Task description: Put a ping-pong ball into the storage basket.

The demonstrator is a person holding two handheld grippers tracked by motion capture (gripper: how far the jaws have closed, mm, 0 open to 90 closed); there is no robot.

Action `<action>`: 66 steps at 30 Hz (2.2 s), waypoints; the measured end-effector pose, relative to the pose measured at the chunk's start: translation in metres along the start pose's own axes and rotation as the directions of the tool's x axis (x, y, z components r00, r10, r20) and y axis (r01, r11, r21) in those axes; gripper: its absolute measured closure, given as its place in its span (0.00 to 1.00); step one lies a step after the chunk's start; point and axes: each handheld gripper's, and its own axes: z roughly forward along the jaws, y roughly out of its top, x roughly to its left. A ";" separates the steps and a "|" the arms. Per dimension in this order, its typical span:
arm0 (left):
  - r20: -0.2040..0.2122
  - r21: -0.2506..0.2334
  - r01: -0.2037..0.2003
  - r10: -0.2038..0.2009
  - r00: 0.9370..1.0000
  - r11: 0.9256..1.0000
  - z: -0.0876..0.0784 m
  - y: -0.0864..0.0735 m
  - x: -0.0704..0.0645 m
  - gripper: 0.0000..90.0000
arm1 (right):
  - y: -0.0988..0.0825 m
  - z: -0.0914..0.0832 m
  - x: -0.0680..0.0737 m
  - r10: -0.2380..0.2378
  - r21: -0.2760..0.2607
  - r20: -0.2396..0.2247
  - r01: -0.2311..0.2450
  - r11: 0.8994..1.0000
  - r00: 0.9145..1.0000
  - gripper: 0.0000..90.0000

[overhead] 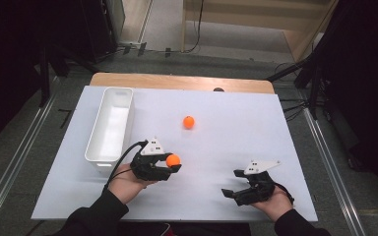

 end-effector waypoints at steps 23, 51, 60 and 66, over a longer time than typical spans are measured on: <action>-0.032 -0.027 0.047 -0.048 0.998 0.999 -0.013 0.006 0.013 0.56 | 0.002 -0.001 0.000 -0.002 -0.017 -0.006 0.002 1.000 1.000 0.15; -0.085 -0.038 0.097 -0.100 0.991 0.995 -0.031 0.008 0.035 0.56 | 0.001 -0.001 0.000 0.003 -0.010 -0.012 -0.003 1.000 1.000 0.15; -0.090 -0.048 0.124 -0.128 0.988 0.991 -0.037 0.007 0.041 0.56 | 0.002 0.000 0.000 -0.002 -0.010 -0.014 0.001 1.000 1.000 0.15; -0.102 -0.039 0.125 -0.128 0.986 0.991 -0.038 0.007 0.044 0.56 | 0.002 -0.001 0.000 -0.003 -0.014 -0.014 0.003 1.000 1.000 0.15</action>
